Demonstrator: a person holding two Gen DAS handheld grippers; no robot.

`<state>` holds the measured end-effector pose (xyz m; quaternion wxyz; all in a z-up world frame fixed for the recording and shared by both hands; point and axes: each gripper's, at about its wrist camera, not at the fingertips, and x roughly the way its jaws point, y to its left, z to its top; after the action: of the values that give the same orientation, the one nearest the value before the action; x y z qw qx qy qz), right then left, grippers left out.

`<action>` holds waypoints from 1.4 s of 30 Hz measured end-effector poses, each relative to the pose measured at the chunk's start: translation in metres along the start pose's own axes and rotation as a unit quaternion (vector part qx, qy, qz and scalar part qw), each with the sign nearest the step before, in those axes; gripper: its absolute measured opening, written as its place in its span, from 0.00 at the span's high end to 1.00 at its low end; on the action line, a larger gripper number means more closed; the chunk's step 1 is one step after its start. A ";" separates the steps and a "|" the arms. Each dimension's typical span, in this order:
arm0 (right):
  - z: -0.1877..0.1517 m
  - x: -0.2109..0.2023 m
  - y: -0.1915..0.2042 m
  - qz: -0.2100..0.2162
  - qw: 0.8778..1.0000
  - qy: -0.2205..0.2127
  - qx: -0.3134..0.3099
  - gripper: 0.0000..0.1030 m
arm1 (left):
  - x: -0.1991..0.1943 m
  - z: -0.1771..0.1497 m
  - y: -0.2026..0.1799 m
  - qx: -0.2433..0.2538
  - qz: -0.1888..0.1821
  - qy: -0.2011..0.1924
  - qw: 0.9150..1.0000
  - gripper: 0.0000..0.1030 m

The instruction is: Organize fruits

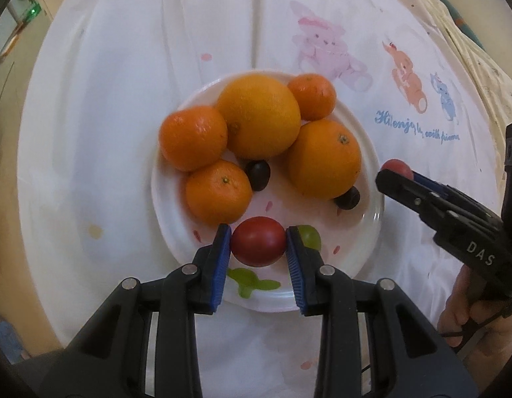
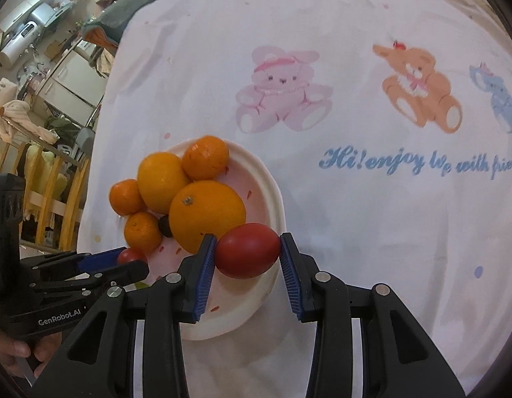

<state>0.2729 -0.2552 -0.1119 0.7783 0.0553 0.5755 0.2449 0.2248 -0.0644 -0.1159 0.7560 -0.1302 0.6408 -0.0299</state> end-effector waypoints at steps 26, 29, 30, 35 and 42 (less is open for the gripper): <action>0.002 -0.022 -0.003 -0.005 0.999 -0.038 0.018 0.21 | -0.019 -0.006 -0.001 0.000 -0.018 -0.009 1.000 0.26; -0.002 -0.037 -0.004 -0.002 0.998 -0.057 0.035 0.11 | -0.035 -0.012 0.003 -0.002 0.004 -0.039 0.999 0.26; -0.004 -0.040 -0.003 -0.003 0.997 -0.060 0.038 0.11 | -0.039 -0.014 0.003 -0.001 0.006 -0.047 0.999 0.26; -0.016 -0.062 0.011 -0.002 0.996 -0.079 0.029 0.11 | -0.065 -0.024 0.004 0.026 0.006 -0.083 0.996 0.26; -0.051 -0.091 0.024 0.002 0.992 -0.112 0.049 0.06 | -0.097 -0.046 0.020 0.024 0.036 -0.137 0.990 0.26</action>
<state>0.1984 -0.2850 -0.0413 0.8337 0.1216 0.4957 0.2106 0.1598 -0.0321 -0.0340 0.8399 -0.0919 0.5349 0.0000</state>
